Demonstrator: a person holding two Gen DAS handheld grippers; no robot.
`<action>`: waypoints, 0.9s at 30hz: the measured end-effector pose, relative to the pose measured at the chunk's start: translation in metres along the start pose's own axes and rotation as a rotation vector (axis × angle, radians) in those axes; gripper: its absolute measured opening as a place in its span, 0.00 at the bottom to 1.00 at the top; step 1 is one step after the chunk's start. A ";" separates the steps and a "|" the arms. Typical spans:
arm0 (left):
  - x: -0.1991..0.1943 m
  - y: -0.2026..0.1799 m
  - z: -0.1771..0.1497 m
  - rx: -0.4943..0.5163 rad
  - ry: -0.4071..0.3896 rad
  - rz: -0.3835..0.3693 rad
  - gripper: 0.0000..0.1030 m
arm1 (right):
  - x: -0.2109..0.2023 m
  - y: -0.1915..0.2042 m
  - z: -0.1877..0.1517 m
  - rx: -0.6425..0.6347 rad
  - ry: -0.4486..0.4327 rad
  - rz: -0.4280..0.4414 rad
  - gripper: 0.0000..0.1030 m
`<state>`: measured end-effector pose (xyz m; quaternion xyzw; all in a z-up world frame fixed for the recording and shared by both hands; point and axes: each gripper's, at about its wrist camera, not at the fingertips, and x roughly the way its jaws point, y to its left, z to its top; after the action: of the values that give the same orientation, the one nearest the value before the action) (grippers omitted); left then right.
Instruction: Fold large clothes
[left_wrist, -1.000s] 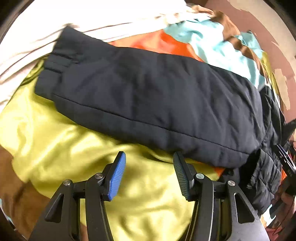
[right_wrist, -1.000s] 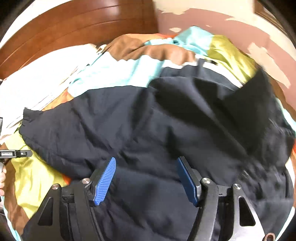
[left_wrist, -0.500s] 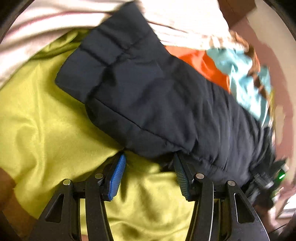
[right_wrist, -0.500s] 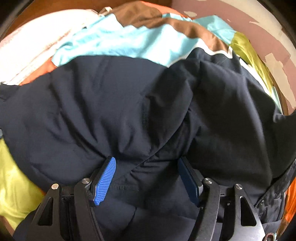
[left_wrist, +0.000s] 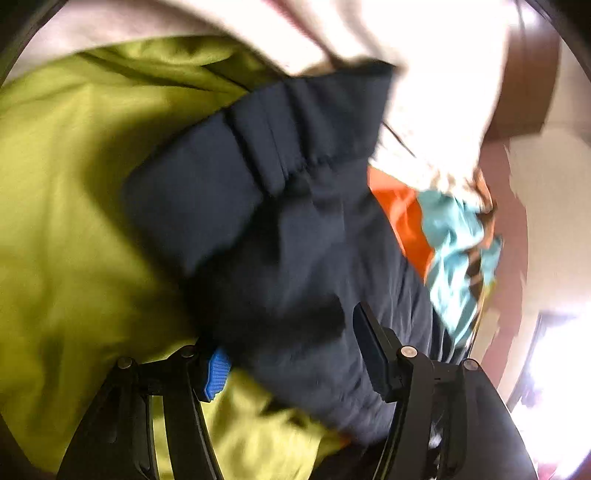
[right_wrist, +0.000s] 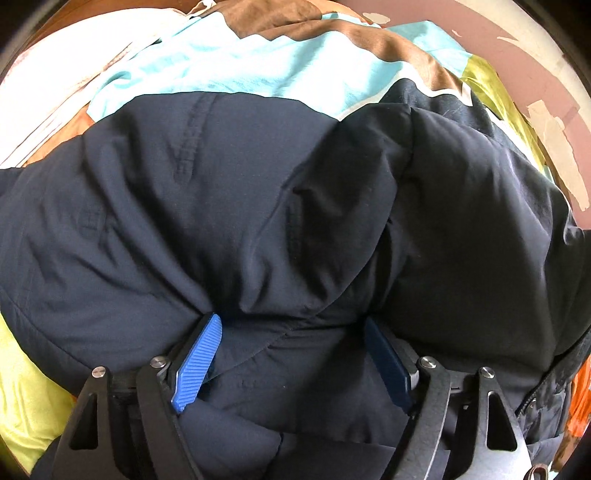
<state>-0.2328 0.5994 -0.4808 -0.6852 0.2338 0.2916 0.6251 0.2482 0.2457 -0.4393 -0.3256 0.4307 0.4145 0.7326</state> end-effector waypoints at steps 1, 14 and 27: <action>0.002 0.000 0.006 -0.011 -0.012 -0.007 0.53 | 0.000 0.001 0.000 0.000 -0.003 0.001 0.77; -0.039 -0.133 -0.060 0.622 -0.182 0.138 0.07 | 0.007 0.000 -0.001 0.013 -0.010 0.007 0.88; -0.001 -0.281 -0.227 1.158 -0.117 -0.067 0.07 | -0.057 -0.052 -0.023 0.144 -0.157 0.115 0.84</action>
<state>-0.0165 0.4051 -0.2671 -0.2217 0.2982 0.1338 0.9187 0.2698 0.1844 -0.3917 -0.2136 0.4187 0.4479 0.7605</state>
